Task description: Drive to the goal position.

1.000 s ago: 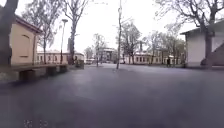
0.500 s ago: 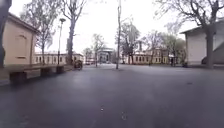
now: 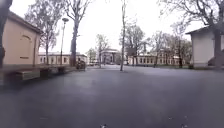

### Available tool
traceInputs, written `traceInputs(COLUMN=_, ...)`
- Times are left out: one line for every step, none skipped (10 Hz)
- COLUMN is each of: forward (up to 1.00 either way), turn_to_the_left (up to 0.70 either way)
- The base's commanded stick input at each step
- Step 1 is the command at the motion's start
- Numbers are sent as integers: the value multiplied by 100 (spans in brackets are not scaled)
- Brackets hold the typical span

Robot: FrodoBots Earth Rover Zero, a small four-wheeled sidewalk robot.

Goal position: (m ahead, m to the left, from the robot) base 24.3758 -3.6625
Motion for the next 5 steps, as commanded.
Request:
traceInputs(forward=85, turn_to_the_left=0)
traceInputs(forward=85, turn_to_the_left=0)
traceInputs(forward=85, turn_to_the_left=0)
traceInputs(forward=85, turn_to_the_left=0)
traceInputs(forward=85, turn_to_the_left=0)
